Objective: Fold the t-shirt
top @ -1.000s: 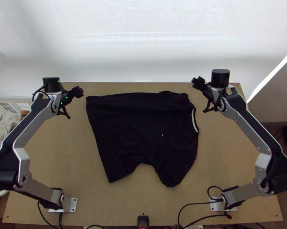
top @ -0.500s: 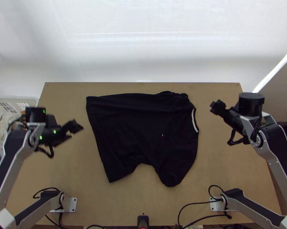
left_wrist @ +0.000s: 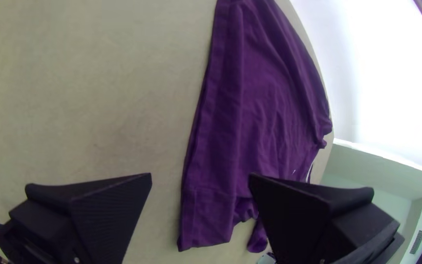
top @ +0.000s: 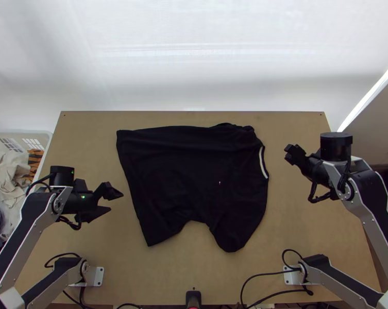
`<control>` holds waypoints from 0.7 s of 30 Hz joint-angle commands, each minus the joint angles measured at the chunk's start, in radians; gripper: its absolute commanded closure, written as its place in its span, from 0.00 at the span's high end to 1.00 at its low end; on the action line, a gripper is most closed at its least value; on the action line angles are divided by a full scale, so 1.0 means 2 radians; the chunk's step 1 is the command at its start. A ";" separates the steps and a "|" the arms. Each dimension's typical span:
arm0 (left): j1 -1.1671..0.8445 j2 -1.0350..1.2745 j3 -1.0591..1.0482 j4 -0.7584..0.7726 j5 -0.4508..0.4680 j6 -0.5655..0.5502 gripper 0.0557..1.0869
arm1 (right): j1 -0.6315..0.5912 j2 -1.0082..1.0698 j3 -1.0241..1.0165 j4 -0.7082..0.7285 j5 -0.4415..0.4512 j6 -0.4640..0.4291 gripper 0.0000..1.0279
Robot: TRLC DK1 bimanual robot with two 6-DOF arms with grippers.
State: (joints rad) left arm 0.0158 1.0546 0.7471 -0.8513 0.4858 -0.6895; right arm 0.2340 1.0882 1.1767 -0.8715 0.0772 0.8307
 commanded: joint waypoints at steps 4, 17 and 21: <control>-0.062 0.040 -0.012 -0.017 -0.036 -0.011 0.86 | -0.007 -0.011 -0.016 -0.003 -0.004 0.014 0.62; -0.167 0.097 0.015 -0.015 -0.099 -0.018 0.64 | -0.010 -0.013 -0.020 -0.003 -0.003 0.013 0.62; -0.185 0.126 0.030 -0.007 -0.119 -0.022 0.64 | -0.010 -0.013 -0.019 -0.002 -0.003 0.012 0.62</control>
State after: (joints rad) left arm -0.3332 1.2678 0.7727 -0.8692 0.2653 -0.7044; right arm 0.2192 1.0767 1.1450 -0.8742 0.0772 0.8310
